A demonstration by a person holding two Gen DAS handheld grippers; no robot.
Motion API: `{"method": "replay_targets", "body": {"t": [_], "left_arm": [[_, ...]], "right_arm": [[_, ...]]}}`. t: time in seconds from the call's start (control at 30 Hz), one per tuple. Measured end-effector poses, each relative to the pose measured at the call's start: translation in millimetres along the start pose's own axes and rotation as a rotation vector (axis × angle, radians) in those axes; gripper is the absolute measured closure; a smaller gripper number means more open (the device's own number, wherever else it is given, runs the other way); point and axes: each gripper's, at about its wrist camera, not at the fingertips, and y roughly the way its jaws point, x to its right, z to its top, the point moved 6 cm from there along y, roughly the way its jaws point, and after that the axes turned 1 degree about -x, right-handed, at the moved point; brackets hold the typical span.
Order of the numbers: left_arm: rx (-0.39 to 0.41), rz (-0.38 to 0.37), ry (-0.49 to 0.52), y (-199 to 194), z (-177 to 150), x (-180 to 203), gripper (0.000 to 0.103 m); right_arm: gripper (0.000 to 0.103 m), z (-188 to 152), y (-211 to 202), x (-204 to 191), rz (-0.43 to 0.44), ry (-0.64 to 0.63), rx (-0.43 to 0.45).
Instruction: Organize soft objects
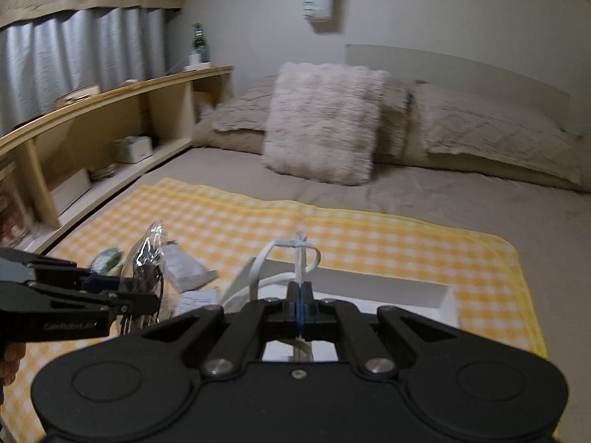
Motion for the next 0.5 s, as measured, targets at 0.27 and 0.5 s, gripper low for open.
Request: {"method": "replay_targets", "body": {"t": [0.27, 0.5], "left_arm": [[-0.036, -0.044, 0.051, 32, 1, 25, 0.074], [-0.052, 0.022, 0.005, 56, 7, 2, 0.074]], "right_arm": [[0.103, -11, 15, 35, -0.082, 0.015, -0.044], [0.103, -38, 60, 20, -0.073, -0.074, -0.168]]}}
